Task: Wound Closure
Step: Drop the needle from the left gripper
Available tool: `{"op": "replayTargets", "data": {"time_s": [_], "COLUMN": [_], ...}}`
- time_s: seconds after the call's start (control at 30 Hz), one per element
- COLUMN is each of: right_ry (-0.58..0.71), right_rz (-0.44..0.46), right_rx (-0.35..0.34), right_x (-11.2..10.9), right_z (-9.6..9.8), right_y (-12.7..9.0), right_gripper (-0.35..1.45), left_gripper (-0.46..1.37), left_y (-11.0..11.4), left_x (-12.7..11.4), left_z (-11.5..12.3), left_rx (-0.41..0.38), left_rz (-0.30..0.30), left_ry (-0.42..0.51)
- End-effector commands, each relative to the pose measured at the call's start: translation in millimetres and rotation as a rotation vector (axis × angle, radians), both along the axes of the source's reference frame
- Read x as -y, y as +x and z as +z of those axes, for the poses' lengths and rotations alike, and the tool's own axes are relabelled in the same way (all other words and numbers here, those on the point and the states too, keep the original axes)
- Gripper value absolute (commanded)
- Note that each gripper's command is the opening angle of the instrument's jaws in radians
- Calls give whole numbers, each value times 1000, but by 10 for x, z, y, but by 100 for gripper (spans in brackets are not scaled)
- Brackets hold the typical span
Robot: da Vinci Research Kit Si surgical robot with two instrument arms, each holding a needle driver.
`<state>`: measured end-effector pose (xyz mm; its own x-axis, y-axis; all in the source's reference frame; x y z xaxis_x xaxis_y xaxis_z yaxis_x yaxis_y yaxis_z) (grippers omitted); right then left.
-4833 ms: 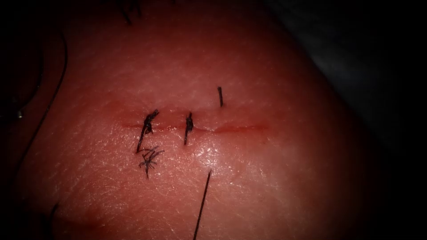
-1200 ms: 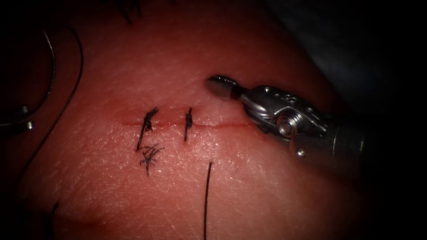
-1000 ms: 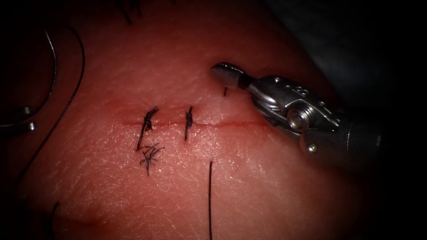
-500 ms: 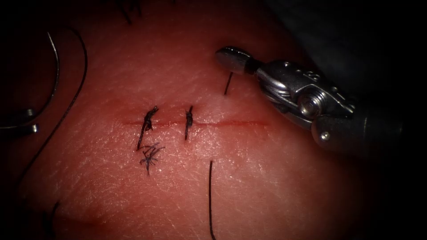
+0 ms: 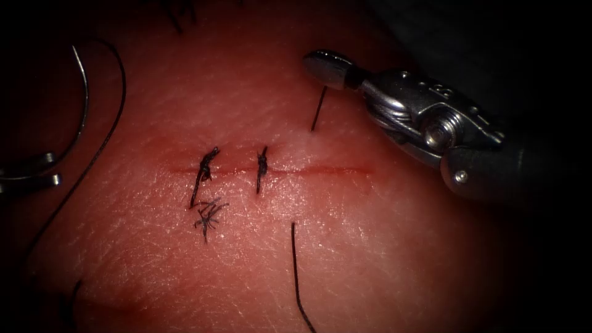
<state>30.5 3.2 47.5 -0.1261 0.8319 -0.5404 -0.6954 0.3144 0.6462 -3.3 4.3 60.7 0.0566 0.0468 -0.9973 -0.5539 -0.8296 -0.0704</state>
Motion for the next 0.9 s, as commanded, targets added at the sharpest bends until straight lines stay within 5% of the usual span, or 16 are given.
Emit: {"op": "replayTargets", "data": {"time_s": [0.03, 0.1, 0.13, 0.17, 0.2, 0.23, 0.33, 0.5, 0.9], "right_ry": [-8, -30, -57, -66, -66, -97, -175, -216, -242], "right_rz": [-13, -39, -65, -75, -75, -109, -184, -231, -312], "right_rx": [-6, -4, 5, 6, 6, -2, 15, 21, 8], "right_x": [1, 2, 3, 3, 3, 3, 2, 9, 41], "right_z": [0, 1, 1, 2, 2, 2, 2, 2, -8], "right_y": [0, 1, 1, 1, 1, 1, -1, -13, -88], "right_gripper": [-35, -35, -24, 7, 7, 74, 113, 107, 102], "left_gripper": [-35, -35, -35, -35, -35, -35, -35, -35, -35], "left_y": [0, 0, 0, -1, -1, -1, 0, 0, -3], "left_x": [0, 1, 0, 0, 0, 0, 0, 0, -1], "left_z": [0, -1, -1, 0, 0, 0, 0, 0, 3], "left_rx": [0, 0, 1, 1, 1, 0, 0, 0, -6], "left_rz": [6, 6, 6, 6, 6, 8, 9, 9, 7], "left_ry": [0, 0, 0, 0, 0, 0, 0, 0, -11]}}
